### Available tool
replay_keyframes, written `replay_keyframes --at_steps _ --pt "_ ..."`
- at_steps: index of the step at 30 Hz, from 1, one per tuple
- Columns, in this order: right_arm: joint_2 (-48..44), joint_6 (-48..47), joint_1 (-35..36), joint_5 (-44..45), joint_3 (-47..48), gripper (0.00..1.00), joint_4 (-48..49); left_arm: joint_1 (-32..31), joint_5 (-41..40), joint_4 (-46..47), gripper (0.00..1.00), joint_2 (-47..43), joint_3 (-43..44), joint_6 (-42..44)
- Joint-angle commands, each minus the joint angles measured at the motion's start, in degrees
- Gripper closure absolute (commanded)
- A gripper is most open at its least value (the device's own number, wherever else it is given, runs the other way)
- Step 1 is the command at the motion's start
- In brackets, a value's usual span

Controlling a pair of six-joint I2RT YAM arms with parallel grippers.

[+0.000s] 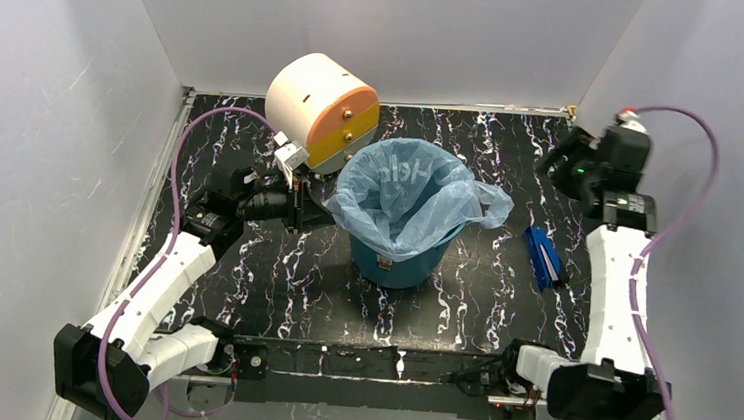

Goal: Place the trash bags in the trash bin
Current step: Place the trash bag in the trash bin.

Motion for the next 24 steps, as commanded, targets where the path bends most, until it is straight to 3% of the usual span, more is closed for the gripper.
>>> replay_keyframes --at_steps 1,8,12,20,24 --pt "-2.7 3.8 -14.9 -30.8 -2.8 0.23 2.2 -0.2 0.2 0.4 0.87 -3.0 -1.0 0.6" --pt "-15.1 16.8 -15.6 -28.5 -10.6 0.23 -1.1 -0.2 0.3 0.4 0.87 -2.4 -0.6 0.9" --pt "-17.2 23.4 -15.3 -37.5 -18.5 0.25 -1.0 -0.2 0.3 0.4 0.87 -2.0 -0.6 0.8" --pt "-18.4 21.7 -13.3 -43.4 -19.0 0.26 0.3 -0.2 0.3 0.5 0.87 -2.8 -1.3 0.5" --pt "-17.9 24.9 -11.7 -49.9 -21.3 0.35 1.9 -0.2 0.5 0.5 0.87 -2.4 -1.0 0.5"
